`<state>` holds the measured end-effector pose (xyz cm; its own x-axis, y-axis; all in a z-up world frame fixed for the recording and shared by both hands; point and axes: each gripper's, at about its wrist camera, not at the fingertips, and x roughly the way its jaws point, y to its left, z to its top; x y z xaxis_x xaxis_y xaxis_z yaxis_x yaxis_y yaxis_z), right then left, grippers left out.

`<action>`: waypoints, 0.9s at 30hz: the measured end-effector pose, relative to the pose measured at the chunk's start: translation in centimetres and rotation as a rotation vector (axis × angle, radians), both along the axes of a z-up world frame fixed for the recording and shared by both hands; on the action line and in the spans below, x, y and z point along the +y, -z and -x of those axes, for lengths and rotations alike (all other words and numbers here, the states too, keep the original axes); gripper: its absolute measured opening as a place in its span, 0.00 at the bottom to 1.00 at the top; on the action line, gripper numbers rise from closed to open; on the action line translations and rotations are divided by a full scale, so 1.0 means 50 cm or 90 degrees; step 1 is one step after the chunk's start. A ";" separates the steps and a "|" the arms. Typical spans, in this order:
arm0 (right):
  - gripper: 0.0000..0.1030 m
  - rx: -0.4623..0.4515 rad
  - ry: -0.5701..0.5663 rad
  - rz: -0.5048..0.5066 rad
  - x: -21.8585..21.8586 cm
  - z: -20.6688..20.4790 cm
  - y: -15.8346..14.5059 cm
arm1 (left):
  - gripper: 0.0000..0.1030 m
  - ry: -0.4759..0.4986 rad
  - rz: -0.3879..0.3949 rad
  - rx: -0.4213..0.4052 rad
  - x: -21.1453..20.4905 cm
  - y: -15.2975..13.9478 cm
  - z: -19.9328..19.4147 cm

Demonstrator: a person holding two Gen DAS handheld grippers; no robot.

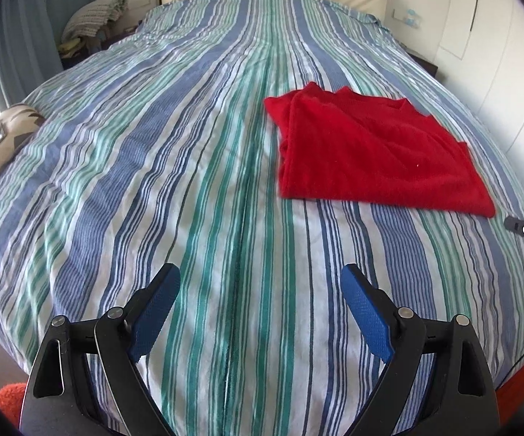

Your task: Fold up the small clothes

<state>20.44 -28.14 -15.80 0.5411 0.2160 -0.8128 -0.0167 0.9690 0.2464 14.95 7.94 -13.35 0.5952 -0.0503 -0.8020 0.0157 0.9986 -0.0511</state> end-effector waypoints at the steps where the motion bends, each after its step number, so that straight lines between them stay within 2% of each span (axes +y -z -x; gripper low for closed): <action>1: 0.56 -0.005 0.009 -0.002 -0.014 -0.017 -0.004 | 0.88 -0.001 0.010 0.004 0.005 0.010 0.001; 3: 0.68 -0.010 0.037 -0.013 -0.047 -0.055 -0.009 | 0.88 -0.007 0.028 0.018 0.017 0.039 0.007; 5: 0.71 0.001 0.063 -0.039 -0.082 -0.099 -0.004 | 0.88 -0.013 0.038 0.033 0.025 0.067 0.016; 9: 0.71 0.039 0.093 -0.108 -0.132 -0.196 0.038 | 0.88 -0.011 0.036 0.059 0.031 0.106 0.021; 13: 0.71 0.060 0.127 -0.147 -0.138 -0.264 0.097 | 0.89 -0.003 0.031 0.049 0.030 0.109 0.016; 14: 0.68 0.061 0.135 -0.156 -0.136 -0.272 0.111 | 0.89 -0.002 0.033 0.049 0.031 0.110 0.015; 16: 0.34 0.064 0.136 -0.152 -0.124 -0.283 0.128 | 0.89 0.000 0.037 0.050 0.034 0.113 0.013; 17: 0.09 0.075 0.140 -0.146 -0.118 -0.288 0.129 | 0.90 0.000 0.040 0.050 0.036 0.114 0.013; 19: 0.09 0.074 0.165 -0.133 -0.106 -0.287 0.094 | 0.90 0.000 0.047 0.049 0.040 0.114 0.012; 20: 0.09 0.056 0.160 -0.134 -0.089 -0.285 0.054 | 0.90 0.000 0.051 0.049 0.042 0.114 0.012; 23: 0.09 0.014 0.083 -0.145 0.000 -0.299 -0.070 | 0.90 -0.001 0.066 0.051 0.049 0.113 0.008; 25: 0.09 0.006 0.026 -0.162 0.082 -0.320 -0.134 | 0.90 -0.002 0.078 0.053 0.052 0.110 0.003; 27: 0.09 0.008 -0.024 -0.169 0.172 -0.347 -0.171 | 0.90 -0.004 0.090 0.051 0.057 0.107 -0.001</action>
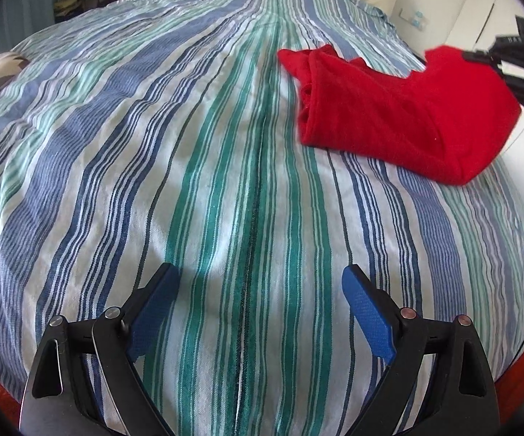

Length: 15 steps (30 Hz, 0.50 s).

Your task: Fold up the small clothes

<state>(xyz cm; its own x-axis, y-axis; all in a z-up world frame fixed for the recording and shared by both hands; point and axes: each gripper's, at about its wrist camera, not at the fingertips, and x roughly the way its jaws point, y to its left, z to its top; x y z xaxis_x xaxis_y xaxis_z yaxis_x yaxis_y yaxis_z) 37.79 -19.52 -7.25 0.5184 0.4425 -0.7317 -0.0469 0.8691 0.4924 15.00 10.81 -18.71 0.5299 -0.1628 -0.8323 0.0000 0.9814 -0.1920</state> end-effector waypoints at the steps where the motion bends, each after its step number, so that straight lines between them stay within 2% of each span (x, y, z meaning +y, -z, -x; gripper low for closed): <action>1: 0.09 0.002 -0.022 -0.003 0.051 -0.012 -0.005 | 0.90 -0.004 0.006 -0.001 0.005 -0.001 -0.001; 4: 0.09 0.013 -0.061 -0.001 0.185 -0.046 0.022 | 0.90 -0.014 0.012 -0.005 0.015 0.000 0.000; 6: 0.17 0.029 -0.080 -0.023 0.253 -0.062 0.067 | 0.90 -0.018 0.006 -0.007 0.020 0.001 0.003; 7: 0.18 0.047 -0.090 -0.047 0.274 -0.066 0.093 | 0.90 -0.018 0.004 -0.007 0.022 0.000 0.004; 9: 0.29 0.101 -0.108 -0.151 0.298 -0.068 0.145 | 0.90 -0.020 0.007 -0.006 0.024 0.000 0.007; 10: 0.30 0.124 -0.111 -0.206 0.299 -0.061 0.160 | 0.90 -0.021 0.010 -0.005 0.025 -0.001 0.007; 11: 0.33 0.127 -0.109 -0.231 0.295 -0.051 0.160 | 0.90 -0.022 0.014 -0.004 0.027 -0.002 0.006; 13: 0.35 0.083 -0.124 -0.225 0.272 -0.037 0.126 | 0.90 -0.025 0.024 -0.003 0.030 -0.004 0.005; 15: 0.35 0.029 -0.142 -0.152 0.250 -0.023 0.080 | 0.90 -0.030 0.037 0.000 0.037 -0.006 0.003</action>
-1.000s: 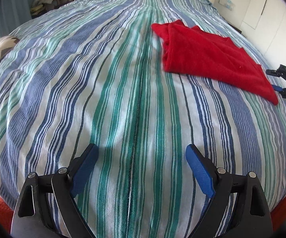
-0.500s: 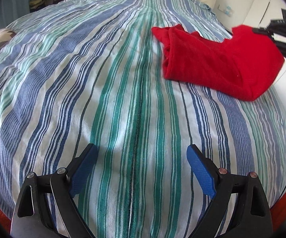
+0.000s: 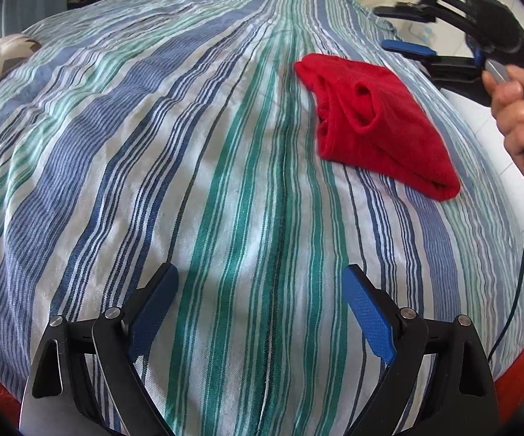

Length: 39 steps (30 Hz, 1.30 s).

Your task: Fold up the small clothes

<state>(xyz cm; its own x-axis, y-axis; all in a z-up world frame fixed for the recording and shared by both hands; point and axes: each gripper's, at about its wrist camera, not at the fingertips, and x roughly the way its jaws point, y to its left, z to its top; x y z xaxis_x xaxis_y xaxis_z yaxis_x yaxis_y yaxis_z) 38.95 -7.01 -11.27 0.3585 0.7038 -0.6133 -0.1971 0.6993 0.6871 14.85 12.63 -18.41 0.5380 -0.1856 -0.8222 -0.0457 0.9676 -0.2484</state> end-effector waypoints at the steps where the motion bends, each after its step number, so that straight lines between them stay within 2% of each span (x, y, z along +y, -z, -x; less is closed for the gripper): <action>1: 0.35 -0.031 -0.004 0.057 -0.007 0.007 -0.021 | 0.90 -0.003 0.006 0.001 0.002 -0.001 0.000; 2: 0.35 -0.053 -0.008 0.105 -0.012 0.017 -0.031 | 0.90 -0.006 0.012 0.001 0.005 -0.001 -0.001; 4: 0.35 -0.059 -0.027 0.150 -0.010 0.035 -0.018 | 0.90 -0.010 0.015 0.001 0.009 0.000 -0.002; 6: 0.30 -0.039 -0.050 0.164 0.023 0.044 0.027 | 0.90 -0.008 0.006 0.001 0.004 0.001 -0.001; 9: 0.26 0.011 -0.114 0.233 0.116 0.068 0.154 | 0.90 0.004 -0.025 -0.009 -0.008 0.005 0.003; 10: 0.26 0.006 -0.120 0.262 0.142 0.076 0.185 | 0.90 0.008 -0.034 -0.011 -0.011 0.007 0.004; 12: 0.32 -0.055 -0.104 0.288 0.161 0.110 0.191 | 0.90 0.015 -0.049 -0.015 -0.014 0.007 0.011; 14: 0.36 -0.076 -0.088 0.246 0.146 0.130 0.160 | 0.90 0.016 -0.039 -0.013 -0.008 0.002 0.016; 16: 0.38 -0.100 -0.077 0.170 0.097 0.157 0.107 | 0.90 0.017 0.016 -0.021 0.007 -0.021 0.018; 17: 0.45 -0.127 -0.063 0.146 0.056 0.181 0.078 | 0.90 0.017 0.049 -0.037 0.015 -0.036 0.016; 18: 0.56 -0.147 -0.049 0.146 0.023 0.198 0.061 | 0.91 0.016 0.094 -0.059 0.020 -0.056 0.006; 20: 0.65 -0.180 -0.008 0.177 -0.053 0.228 0.038 | 0.92 0.047 0.166 -0.079 0.011 -0.093 -0.046; 22: 0.65 -0.174 0.032 0.211 -0.128 0.229 0.038 | 0.92 0.101 0.198 -0.071 -0.020 -0.117 -0.122; 24: 0.65 -0.132 0.070 0.215 -0.195 0.209 0.055 | 0.93 0.147 0.219 -0.043 -0.061 -0.122 -0.221; 25: 0.65 -0.115 0.097 0.202 -0.225 0.199 0.060 | 0.93 0.152 0.214 -0.033 -0.073 -0.116 -0.258; 26: 0.65 -0.106 0.111 0.185 -0.248 0.189 0.059 | 0.92 0.142 0.186 -0.019 -0.084 -0.103 -0.307; 29: 0.65 -0.093 0.116 0.155 -0.269 0.141 0.059 | 0.92 0.110 0.127 0.025 -0.085 -0.050 -0.398; 32: 0.65 -0.075 0.074 0.155 -0.239 0.088 0.076 | 0.92 0.109 0.099 0.075 -0.081 -0.001 -0.429; 35: 0.65 -0.047 0.029 0.150 -0.198 0.033 0.132 | 0.92 0.123 0.099 0.074 -0.092 0.011 -0.428; 36: 0.65 -0.025 0.023 0.142 -0.188 0.013 0.157 | 0.90 0.129 0.110 0.069 -0.097 0.010 -0.429; 37: 0.65 -0.001 0.024 0.124 -0.177 -0.004 0.185 | 0.81 0.138 0.130 0.069 -0.103 0.011 -0.431; 38: 0.62 0.020 0.022 0.092 -0.168 -0.016 0.210 | 0.50 0.153 0.165 0.080 -0.109 0.017 -0.437; 39: 0.54 0.037 0.024 0.064 -0.154 -0.024 0.230 | 0.26 0.157 0.193 0.100 -0.114 0.024 -0.444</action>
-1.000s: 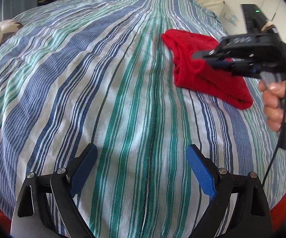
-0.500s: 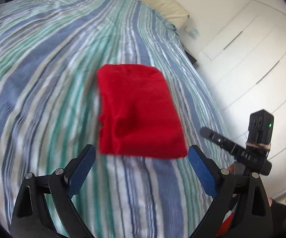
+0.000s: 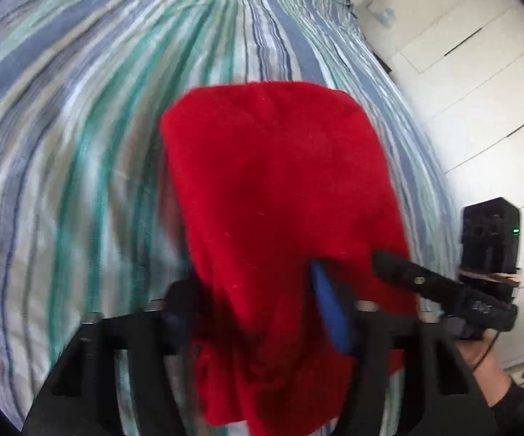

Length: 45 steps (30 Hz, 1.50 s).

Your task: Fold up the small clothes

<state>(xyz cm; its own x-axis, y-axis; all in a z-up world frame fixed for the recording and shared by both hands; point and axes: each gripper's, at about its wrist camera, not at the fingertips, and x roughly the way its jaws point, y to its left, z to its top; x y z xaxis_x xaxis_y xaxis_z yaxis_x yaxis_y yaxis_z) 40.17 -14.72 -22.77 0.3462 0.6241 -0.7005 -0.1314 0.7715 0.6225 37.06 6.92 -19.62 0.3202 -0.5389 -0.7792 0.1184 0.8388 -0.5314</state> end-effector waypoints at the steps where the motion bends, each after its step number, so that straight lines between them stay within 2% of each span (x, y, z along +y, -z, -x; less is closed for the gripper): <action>1: 0.48 0.001 0.012 0.008 0.012 -0.005 0.006 | 0.24 -0.006 0.000 0.012 -0.002 0.001 -0.008; 2: 0.36 -0.004 0.024 0.019 0.021 -0.007 0.002 | 0.20 -0.007 -0.008 0.004 -0.004 -0.006 -0.012; 3: 0.31 -0.013 0.036 0.028 0.028 -0.004 -0.012 | 0.19 -0.003 -0.015 -0.004 -0.005 -0.019 -0.012; 5: 0.29 -0.049 0.043 0.037 0.039 0.005 -0.058 | 0.18 0.007 -0.026 -0.039 -0.007 -0.063 -0.005; 7: 0.28 -0.106 0.031 0.047 0.053 0.012 -0.129 | 0.18 0.014 -0.024 -0.085 -0.001 -0.128 0.005; 10: 0.28 -0.168 0.027 0.029 0.066 0.018 -0.225 | 0.18 0.013 -0.008 -0.143 0.025 -0.222 0.022; 13: 0.28 -0.207 0.029 0.009 0.086 0.019 -0.294 | 0.19 0.006 -0.001 -0.179 0.052 -0.281 0.033; 14: 0.29 -0.205 0.030 0.007 0.095 0.016 -0.299 | 0.23 0.003 -0.006 -0.179 0.057 -0.283 0.031; 15: 0.33 -0.193 0.027 0.010 0.107 0.011 -0.293 | 0.32 -0.005 -0.022 -0.169 0.064 -0.274 0.028; 16: 0.39 -0.169 0.022 0.019 0.109 0.007 -0.280 | 0.39 -0.015 -0.046 -0.153 0.066 -0.254 0.023; 17: 0.49 -0.130 0.016 0.048 0.119 0.000 -0.252 | 0.49 -0.028 -0.081 -0.130 0.072 -0.225 0.023; 18: 0.60 -0.102 0.013 0.092 0.122 0.001 -0.229 | 0.50 -0.038 -0.125 -0.107 0.077 -0.195 0.030; 19: 0.61 -0.083 0.017 0.149 0.125 0.013 -0.206 | 0.50 -0.046 -0.173 -0.092 0.080 -0.169 0.042; 20: 0.61 -0.078 0.018 0.182 0.122 0.033 -0.192 | 0.50 -0.048 -0.211 -0.091 0.085 -0.156 0.071; 22: 0.61 -0.084 0.006 0.198 0.103 0.102 -0.178 | 0.58 -0.044 -0.256 -0.120 0.093 -0.153 0.149; 24: 0.69 -0.098 0.006 0.223 0.084 0.180 -0.180 | 0.81 -0.051 -0.301 -0.157 0.090 -0.170 0.238; 26: 0.74 -0.111 0.009 0.254 0.068 0.262 -0.192 | 0.95 -0.058 -0.349 -0.212 0.072 -0.199 0.330; 27: 0.76 -0.116 0.009 0.269 0.058 0.295 -0.200 | 0.98 -0.068 -0.378 -0.234 0.057 -0.216 0.374; 29: 0.84 -0.121 0.011 0.309 0.048 0.361 -0.224 | 0.98 -0.096 -0.418 -0.233 0.030 -0.239 0.417; 31: 0.89 -0.124 0.011 0.336 0.045 0.432 -0.254 | 0.98 -0.122 -0.415 -0.208 0.020 -0.261 0.462; 38: 0.92 -0.156 -0.006 0.377 0.052 0.607 -0.356 | 0.98 -0.128 -0.417 -0.172 -0.023 -0.327 0.598; 41: 0.92 -0.163 -0.010 0.373 0.062 0.662 -0.390 | 0.98 -0.096 -0.425 -0.137 -0.043 -0.338 0.635; 45: 0.92 -0.170 -0.012 0.379 0.076 0.715 -0.420 | 0.98 -0.100 -0.444 -0.132 -0.053 -0.354 0.686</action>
<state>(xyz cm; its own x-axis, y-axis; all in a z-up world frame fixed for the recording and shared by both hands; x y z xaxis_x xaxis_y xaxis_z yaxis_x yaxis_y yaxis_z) 4.41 -10.92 -1.76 0.5492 0.1626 -0.8197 -0.2385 0.9706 0.0327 2.76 4.27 -1.89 0.5304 0.1229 -0.8388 0.0097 0.9885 0.1510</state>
